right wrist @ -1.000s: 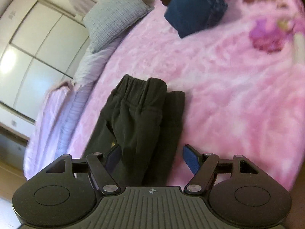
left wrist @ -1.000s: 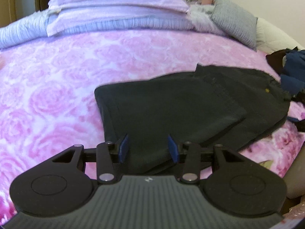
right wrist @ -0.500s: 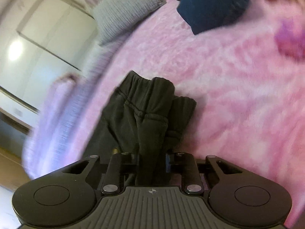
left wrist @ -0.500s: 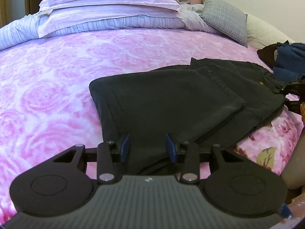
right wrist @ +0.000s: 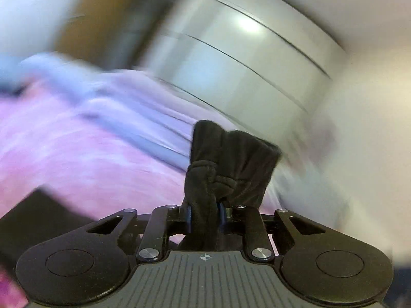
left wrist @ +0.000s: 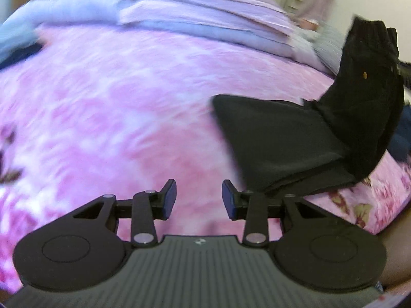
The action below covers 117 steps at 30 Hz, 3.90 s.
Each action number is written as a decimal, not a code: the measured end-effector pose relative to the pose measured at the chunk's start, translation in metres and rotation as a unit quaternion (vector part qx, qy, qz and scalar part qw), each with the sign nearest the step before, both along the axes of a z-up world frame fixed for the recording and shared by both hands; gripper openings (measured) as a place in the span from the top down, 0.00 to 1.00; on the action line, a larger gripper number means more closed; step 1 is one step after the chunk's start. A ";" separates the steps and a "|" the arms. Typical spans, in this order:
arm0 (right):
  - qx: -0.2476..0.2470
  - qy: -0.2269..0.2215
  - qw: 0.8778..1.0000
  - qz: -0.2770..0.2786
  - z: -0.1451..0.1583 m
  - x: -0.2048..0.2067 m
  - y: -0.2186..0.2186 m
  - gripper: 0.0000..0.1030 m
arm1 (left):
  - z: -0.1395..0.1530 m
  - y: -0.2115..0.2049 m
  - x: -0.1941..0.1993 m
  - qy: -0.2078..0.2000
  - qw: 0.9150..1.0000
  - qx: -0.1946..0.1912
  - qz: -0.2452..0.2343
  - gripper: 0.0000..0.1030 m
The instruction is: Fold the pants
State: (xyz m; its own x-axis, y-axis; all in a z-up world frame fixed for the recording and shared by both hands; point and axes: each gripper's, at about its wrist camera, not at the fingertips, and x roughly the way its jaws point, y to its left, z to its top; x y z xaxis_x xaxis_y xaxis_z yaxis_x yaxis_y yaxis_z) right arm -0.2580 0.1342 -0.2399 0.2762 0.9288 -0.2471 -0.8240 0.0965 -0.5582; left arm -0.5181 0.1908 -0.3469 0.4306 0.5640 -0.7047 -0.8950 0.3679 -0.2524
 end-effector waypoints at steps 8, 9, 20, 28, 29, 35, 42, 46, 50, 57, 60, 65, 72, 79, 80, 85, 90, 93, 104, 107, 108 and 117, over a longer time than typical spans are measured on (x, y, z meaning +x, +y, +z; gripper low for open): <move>-0.142 -0.255 0.939 0.181 -0.181 -0.125 -0.015 0.80 | -0.019 -0.008 -0.068 -0.079 0.992 -0.072 0.070 0.68; -0.135 -0.259 0.939 0.182 -0.182 -0.124 -0.017 0.82 | -0.020 -0.009 -0.072 -0.085 0.991 -0.073 0.074 0.68; -0.103 -0.218 0.942 0.233 -0.151 -0.119 -0.042 0.87 | -0.028 -0.012 -0.073 -0.103 0.989 -0.076 0.078 0.68; -0.148 -0.211 0.947 0.192 -0.154 -0.134 -0.027 0.59 | -0.019 -0.011 -0.061 -0.077 0.992 -0.070 0.074 0.68; -0.152 -0.165 0.956 0.187 -0.141 -0.128 -0.025 0.38 | -0.016 -0.012 -0.057 -0.077 0.992 -0.068 0.069 0.68; -0.123 0.004 0.979 0.162 -0.075 -0.084 -0.057 0.21 | 0.012 -0.012 -0.020 -0.114 0.992 -0.045 0.007 0.67; -0.095 0.419 0.896 -0.111 -0.068 0.077 -0.068 0.60 | 0.022 0.003 0.031 -0.154 0.986 -0.030 -0.056 0.67; -0.073 0.550 0.812 -0.183 -0.091 0.139 -0.077 0.62 | 0.013 0.013 0.048 -0.146 0.987 -0.045 -0.054 0.67; -0.061 0.618 0.765 -0.170 -0.103 0.156 -0.081 0.62 | 0.005 0.016 0.053 -0.137 0.988 -0.054 -0.051 0.66; -0.069 0.617 0.768 -0.161 -0.105 0.150 -0.083 0.62 | 0.005 0.022 0.045 -0.176 0.980 -0.083 -0.038 0.66; -0.072 0.619 0.766 -0.157 -0.108 0.150 -0.076 0.62 | 0.005 0.019 0.034 -0.231 0.968 -0.090 -0.034 0.66; -0.071 0.618 0.767 -0.157 -0.118 0.148 -0.074 0.62 | -0.021 0.024 0.019 -0.244 0.957 -0.156 0.016 0.66; -0.070 0.616 0.768 -0.157 -0.122 0.148 -0.072 0.62 | -0.026 0.030 0.021 -0.309 0.936 -0.168 0.026 0.66; -0.071 0.616 0.769 -0.156 -0.123 0.151 -0.073 0.62 | -0.029 0.039 0.023 -0.348 0.920 -0.175 0.046 0.66; -0.072 0.614 0.770 -0.156 -0.122 0.151 -0.073 0.62 | -0.027 0.040 0.023 -0.349 0.920 -0.172 0.044 0.66; -0.077 0.610 0.774 -0.152 -0.122 0.154 -0.074 0.62 | -0.015 0.038 0.025 -0.344 0.925 -0.157 0.029 0.67; -0.080 0.602 0.779 -0.155 -0.118 0.151 -0.074 0.62 | -0.025 0.047 0.037 -0.299 0.941 -0.158 0.034 0.82; -0.087 0.591 0.787 -0.153 -0.115 0.150 -0.073 0.62 | -0.011 0.043 0.042 -0.255 0.961 -0.108 0.020 0.88; -0.138 0.468 0.860 -0.151 -0.109 0.117 -0.053 0.62 | -0.007 0.021 0.056 -0.105 0.994 -0.012 -0.027 0.84; -0.145 0.432 0.877 -0.151 -0.106 0.109 -0.051 0.62 | 0.014 0.017 0.073 -0.045 0.998 0.007 -0.041 0.82; -0.147 0.419 0.883 -0.151 -0.105 0.105 -0.050 0.62 | 0.020 0.015 0.078 -0.027 0.999 0.013 -0.045 0.83; -0.133 0.328 0.927 -0.125 -0.078 0.075 -0.048 0.62 | 0.070 -0.002 0.097 0.014 0.993 0.091 -0.076 0.86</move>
